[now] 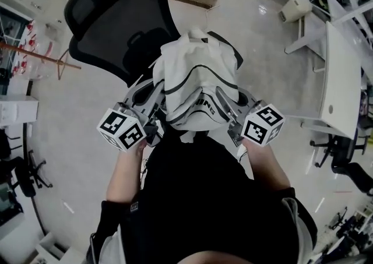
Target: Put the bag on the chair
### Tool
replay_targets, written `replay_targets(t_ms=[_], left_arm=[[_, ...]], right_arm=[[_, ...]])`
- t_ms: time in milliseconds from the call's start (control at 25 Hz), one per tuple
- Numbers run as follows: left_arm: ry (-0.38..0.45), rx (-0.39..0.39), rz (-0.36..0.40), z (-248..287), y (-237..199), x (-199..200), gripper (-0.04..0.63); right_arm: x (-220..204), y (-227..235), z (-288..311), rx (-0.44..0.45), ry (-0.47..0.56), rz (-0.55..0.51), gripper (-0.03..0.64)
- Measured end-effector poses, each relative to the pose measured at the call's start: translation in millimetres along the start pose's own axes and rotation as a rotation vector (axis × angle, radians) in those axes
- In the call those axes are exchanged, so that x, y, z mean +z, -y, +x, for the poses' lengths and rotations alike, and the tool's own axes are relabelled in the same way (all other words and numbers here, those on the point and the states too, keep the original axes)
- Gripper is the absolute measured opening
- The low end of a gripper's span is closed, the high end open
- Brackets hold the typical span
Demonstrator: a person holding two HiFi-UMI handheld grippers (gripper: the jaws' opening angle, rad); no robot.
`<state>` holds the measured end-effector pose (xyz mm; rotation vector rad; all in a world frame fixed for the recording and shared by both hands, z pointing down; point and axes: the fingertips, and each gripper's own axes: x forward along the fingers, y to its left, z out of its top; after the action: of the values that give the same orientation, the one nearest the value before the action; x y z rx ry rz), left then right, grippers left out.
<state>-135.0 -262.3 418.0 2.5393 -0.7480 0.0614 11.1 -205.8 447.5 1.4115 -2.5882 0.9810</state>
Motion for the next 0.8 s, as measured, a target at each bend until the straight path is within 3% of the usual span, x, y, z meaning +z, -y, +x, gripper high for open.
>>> replay_targets(t_ms=[360,800], left_arm=[[-0.114,-0.107,0.004,44,-53,-4,0.048],[-0.214,-0.056,-0.029,97,-134,-42,0.048]], right_arm=[[-6,34,34,-0.111,0.037,0.126,0.035],[-32,106,99,-0.156,-0.018,0.190,0.035]])
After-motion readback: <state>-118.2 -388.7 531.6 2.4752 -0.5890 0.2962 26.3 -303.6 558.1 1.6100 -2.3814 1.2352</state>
